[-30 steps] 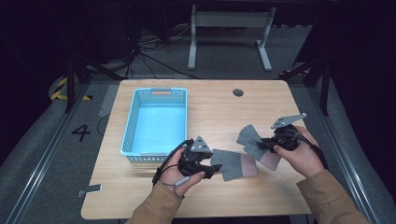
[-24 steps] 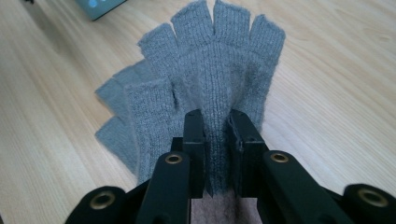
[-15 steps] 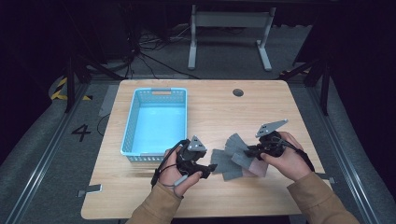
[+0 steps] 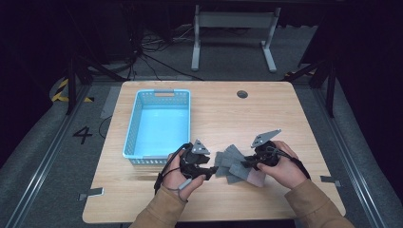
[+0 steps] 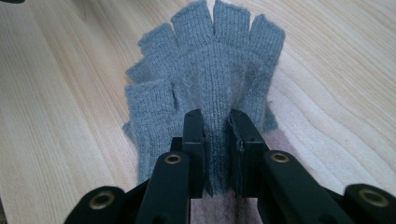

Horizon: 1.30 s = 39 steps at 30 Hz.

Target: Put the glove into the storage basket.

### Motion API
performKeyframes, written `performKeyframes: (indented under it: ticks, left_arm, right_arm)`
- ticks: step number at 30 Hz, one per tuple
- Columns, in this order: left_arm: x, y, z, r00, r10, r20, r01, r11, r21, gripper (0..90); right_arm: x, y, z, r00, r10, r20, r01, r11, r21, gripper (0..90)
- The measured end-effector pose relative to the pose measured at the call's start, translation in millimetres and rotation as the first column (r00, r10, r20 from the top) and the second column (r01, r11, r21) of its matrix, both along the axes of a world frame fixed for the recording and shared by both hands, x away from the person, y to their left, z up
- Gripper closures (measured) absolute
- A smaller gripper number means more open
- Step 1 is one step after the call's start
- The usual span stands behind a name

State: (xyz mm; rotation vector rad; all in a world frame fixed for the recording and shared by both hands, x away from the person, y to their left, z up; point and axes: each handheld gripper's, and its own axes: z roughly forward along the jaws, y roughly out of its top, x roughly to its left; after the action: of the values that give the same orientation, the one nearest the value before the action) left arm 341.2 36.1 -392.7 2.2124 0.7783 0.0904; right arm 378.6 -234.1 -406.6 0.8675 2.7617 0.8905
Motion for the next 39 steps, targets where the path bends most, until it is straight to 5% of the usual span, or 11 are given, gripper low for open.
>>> performKeyframes:
  ticks: [6, 9, 18, 27, 39]
  left_arm:
    - [-0.9, -3.9, -2.9, 0.9994, -0.031, -0.016, 0.031, 0.9995, 0.005, 62.0]
    - [0.7, -3.2, -3.5, 0.9995, -0.028, -0.014, 0.028, 0.9996, 0.007, 62.3]
    - [4.5, -8.3, -9.7, 0.9983, -0.056, -0.016, 0.057, 0.998, 0.03, 65.5]
    - [10.1, -10.1, -17.6, 0.9971, -0.072, -0.024, 0.073, 0.9962, 0.047, 69.9]
    - [14.0, -12.0, -28.4, 0.9964, -0.066, -0.053, 0.069, 0.9956, 0.062, 69.2]
  right_arm:
    - [0.5, 4.0, -11.3, 1.0, -0.004, 0.001, 0.004, 1.0, -0.007, 76.9]
    - [0.1, 4.6, -12.6, 0.9997, -0.015, 0.017, 0.015, 1.0, 0.008, 68.4]
    - [-6.1, -27.0, 6.3, 0.9938, -0.095, 0.058, 0.092, 0.994, 0.061, 62.4]
    - [-14.3, -65.8, 8.2, 0.9874, -0.153, 0.042, 0.153, 0.988, 0.01, 62.9]
    - [-15.4, -81.1, -9.5, 0.9947, -0.101, -0.02, 0.098, 0.991, -0.095, 65.5]
